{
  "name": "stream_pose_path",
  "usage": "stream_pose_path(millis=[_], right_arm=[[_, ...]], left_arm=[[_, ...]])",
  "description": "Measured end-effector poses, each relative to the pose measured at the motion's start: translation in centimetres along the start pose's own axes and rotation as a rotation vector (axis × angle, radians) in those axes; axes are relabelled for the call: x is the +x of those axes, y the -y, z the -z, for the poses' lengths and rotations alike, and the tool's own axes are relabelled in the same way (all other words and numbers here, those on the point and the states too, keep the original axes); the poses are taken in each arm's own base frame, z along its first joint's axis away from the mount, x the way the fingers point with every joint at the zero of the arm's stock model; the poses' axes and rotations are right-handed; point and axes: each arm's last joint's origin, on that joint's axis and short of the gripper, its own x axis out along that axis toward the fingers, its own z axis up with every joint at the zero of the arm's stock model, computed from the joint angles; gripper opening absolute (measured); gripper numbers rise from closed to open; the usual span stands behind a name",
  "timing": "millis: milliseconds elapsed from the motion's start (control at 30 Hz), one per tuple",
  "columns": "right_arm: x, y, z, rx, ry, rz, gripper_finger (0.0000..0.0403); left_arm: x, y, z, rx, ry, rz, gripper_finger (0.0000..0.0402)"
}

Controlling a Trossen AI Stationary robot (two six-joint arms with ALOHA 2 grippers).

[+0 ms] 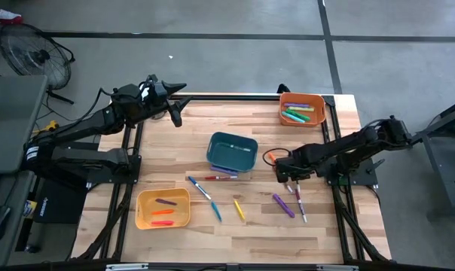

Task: Pick & Place Markers
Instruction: Put the black marker pen into the blue bin

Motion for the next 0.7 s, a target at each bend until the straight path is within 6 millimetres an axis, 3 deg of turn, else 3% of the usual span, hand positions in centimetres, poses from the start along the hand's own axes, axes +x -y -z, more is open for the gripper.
stream_pose_path(millis=[367,700], right_arm=[[-2.5,-1.4,-1.2,-0.106,0.061,-0.044,0.0017],[-8.8,-4.0,-4.1,-0.353,0.209,-0.171,0.0017]], left_arm=[[0.0,0.0,0.0,-0.001,0.000,0.000,0.0223],[0.0,0.0,0.0,-0.012,0.001,0.000,0.0223]])
